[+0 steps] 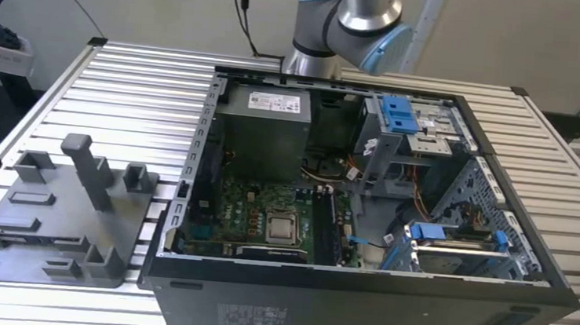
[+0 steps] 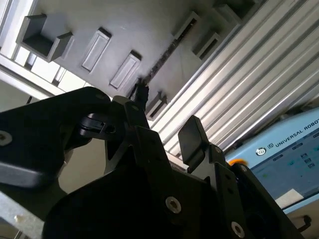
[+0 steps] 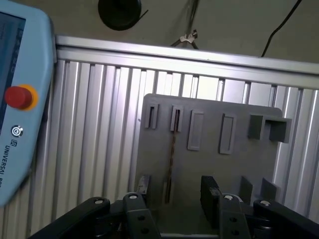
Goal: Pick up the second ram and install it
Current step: 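Pick up the second ram and move it above second insertion slot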
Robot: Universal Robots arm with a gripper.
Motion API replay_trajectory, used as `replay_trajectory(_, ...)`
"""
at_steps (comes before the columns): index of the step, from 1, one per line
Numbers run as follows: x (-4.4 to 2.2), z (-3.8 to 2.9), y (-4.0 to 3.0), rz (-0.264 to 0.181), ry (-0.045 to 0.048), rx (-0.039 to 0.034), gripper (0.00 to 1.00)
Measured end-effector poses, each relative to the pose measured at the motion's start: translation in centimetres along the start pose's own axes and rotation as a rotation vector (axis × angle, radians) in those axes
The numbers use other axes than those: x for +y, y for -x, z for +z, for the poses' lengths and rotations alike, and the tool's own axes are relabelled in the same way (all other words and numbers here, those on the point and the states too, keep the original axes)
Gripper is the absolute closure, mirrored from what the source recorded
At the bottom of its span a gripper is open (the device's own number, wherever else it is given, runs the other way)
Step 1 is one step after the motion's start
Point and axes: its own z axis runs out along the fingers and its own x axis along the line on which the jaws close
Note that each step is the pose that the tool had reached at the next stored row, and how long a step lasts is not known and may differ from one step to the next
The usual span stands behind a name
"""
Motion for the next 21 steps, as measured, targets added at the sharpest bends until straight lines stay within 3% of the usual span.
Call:
replay_trajectory(8,-0.01,0.95,0.02,0.002,0.0001,0.0000,0.47)
replay_trajectory(21,0.11,3.07,0.10,0.024,-0.0003,-0.0001,0.47)
